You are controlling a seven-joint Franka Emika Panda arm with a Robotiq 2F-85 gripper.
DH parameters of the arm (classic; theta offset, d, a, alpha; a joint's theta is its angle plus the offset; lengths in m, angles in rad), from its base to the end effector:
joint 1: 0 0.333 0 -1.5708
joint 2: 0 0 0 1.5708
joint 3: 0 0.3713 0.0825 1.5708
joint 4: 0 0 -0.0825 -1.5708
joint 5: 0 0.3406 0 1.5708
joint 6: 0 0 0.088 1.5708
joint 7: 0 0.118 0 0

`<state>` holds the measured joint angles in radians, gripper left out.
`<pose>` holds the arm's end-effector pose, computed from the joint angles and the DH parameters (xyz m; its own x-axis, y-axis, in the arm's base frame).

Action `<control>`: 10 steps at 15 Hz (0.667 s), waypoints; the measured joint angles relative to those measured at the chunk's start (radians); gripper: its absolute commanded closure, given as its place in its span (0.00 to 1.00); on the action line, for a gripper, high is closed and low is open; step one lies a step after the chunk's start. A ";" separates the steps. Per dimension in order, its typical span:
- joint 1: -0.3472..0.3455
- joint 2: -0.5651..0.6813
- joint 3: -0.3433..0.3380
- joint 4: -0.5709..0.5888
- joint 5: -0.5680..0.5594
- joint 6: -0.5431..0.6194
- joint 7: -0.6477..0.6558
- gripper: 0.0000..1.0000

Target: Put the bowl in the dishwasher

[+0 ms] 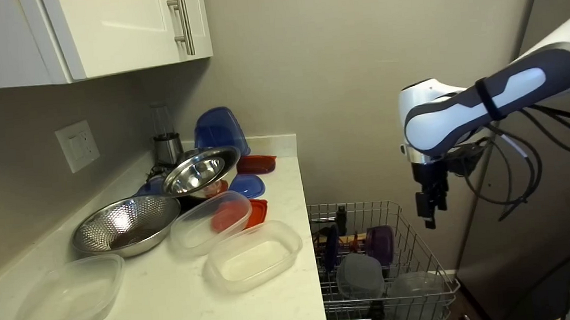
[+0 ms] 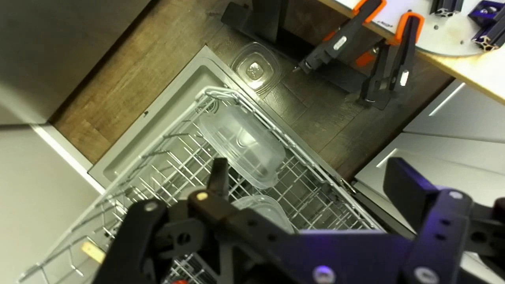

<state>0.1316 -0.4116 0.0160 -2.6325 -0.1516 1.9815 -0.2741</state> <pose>0.3044 0.0343 0.4310 0.8509 0.4528 -0.2664 0.4827 -0.8739 0.0565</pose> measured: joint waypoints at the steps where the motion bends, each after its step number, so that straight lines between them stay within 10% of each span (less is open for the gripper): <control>1: 0.031 0.051 0.038 0.029 0.003 0.010 0.018 0.00; 10: 0.128 0.455 0.227 0.356 0.027 0.121 0.326 0.00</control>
<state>0.2597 0.0439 0.2426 -2.2765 -0.1245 2.1029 0.0520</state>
